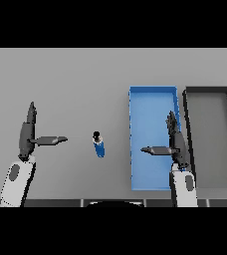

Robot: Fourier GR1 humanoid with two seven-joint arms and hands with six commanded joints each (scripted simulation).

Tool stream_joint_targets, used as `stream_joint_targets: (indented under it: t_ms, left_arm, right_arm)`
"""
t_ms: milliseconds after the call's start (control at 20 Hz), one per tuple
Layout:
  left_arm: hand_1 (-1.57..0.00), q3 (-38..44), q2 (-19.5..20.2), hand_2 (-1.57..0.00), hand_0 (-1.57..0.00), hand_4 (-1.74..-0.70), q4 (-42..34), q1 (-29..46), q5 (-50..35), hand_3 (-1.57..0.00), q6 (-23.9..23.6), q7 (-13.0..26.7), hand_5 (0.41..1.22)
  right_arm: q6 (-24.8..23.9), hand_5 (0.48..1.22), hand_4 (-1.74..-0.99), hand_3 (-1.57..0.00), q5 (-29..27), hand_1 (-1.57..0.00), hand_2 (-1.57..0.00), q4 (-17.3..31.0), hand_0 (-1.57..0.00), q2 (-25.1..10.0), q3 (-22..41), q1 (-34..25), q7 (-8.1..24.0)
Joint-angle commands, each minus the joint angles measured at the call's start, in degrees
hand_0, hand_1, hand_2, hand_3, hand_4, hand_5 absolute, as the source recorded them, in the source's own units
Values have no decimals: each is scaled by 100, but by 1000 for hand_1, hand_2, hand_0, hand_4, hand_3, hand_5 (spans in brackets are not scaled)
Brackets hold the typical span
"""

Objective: Pick up the blue pipe and place it into the blue bin.

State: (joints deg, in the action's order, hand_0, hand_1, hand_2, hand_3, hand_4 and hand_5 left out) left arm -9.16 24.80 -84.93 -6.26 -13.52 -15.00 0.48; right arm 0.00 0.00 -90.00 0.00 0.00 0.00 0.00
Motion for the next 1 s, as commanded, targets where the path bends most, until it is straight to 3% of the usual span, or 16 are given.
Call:
stream_joint_targets:
  t_ms: [0, 250, 350, 450, 750, 950]
  left_arm:
    - [1, -1, -9, 1, 1, -966, 10, -19, 2, 1, -6, -12, 593]
    - [1, -35, -69, 1, 1, -966, 132, -211, 60, 1, -45, 69, 593]
    - [1, -212, 533, 1, 1, -963, 263, 80, 100, 1, 941, -567, 592]
    - [1, -263, 778, 1, 1, -959, 372, 80, 133, 1, 1347, -850, 590]
    - [1, -404, 1092, 1, 1, -976, 26, 267, -83, 1, 2031, -1124, 584]
    - [1, -862, 1195, 1, 1, -1048, -381, 380, 21, 1, 2494, -901, 535]
  right_arm:
    - [-5, 629, -1205, 1, -7, 1, 1, 12, 1, -7, -11, -20, 14]
    - [30, 629, -1205, 1, -62, 1, 1, 190, 1, -76, -114, -179, 36]
    - [93, 628, -1201, 1, 616, 1, 1, -164, 1, -667, 137, 109, -654]
    - [127, 626, -1197, 1, 893, 1, 1, -391, 1, -822, 304, 343, -774]
    - [227, 621, -1192, 1, 914, 1, 1, -475, 1, -926, 351, 313, -563]
    - [228, 615, -1176, 1, 972, 1, 1, -440, 1, -887, 413, 308, -626]
